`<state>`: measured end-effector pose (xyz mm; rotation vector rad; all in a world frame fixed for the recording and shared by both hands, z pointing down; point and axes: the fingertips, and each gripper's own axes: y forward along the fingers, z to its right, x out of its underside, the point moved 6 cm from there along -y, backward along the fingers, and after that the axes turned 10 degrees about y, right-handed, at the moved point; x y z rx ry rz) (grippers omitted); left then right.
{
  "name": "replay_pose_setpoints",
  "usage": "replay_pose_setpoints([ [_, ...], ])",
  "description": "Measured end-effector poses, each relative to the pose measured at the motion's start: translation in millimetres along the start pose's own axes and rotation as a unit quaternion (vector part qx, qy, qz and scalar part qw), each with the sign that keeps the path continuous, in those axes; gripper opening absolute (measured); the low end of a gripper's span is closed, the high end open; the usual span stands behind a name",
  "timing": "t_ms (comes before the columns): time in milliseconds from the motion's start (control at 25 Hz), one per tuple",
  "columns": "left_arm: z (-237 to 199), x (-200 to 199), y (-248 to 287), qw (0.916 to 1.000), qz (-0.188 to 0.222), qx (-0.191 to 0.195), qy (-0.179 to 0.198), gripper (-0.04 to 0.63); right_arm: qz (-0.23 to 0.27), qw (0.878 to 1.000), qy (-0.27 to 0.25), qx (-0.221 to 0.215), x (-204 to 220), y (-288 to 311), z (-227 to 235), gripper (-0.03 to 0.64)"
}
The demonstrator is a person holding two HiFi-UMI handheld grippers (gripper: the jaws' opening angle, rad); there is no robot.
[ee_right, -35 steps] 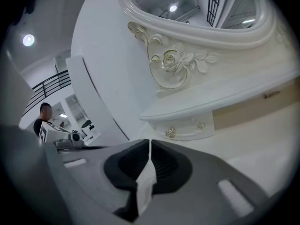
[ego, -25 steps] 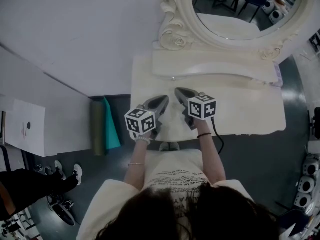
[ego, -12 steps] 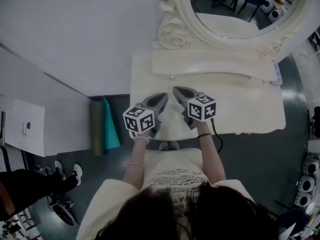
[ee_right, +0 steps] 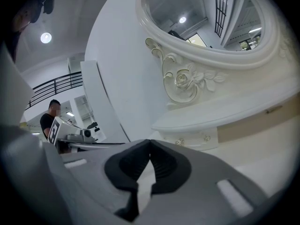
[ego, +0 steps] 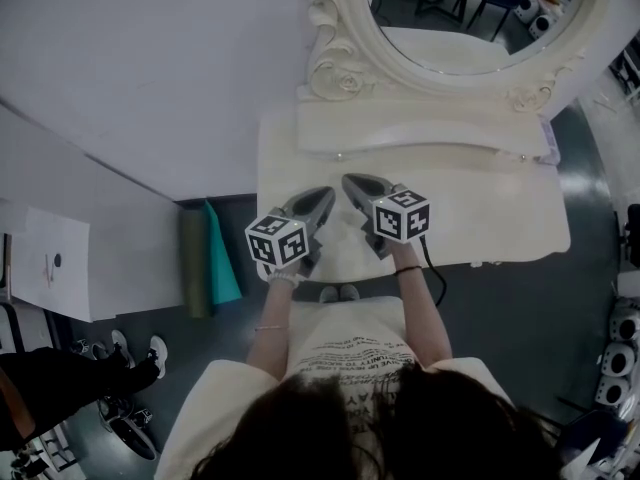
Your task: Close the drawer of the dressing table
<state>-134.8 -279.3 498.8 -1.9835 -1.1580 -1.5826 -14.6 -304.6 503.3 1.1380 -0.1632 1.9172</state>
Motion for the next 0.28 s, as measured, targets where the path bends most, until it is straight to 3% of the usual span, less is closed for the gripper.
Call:
replay_pose_setpoints([
  [280, 6.1, 3.5, 2.2, 0.9999, -0.009, 0.003, 0.009, 0.0, 0.001, 1.0, 0.006, -0.003, 3.4, -4.6, 0.6, 0.003],
])
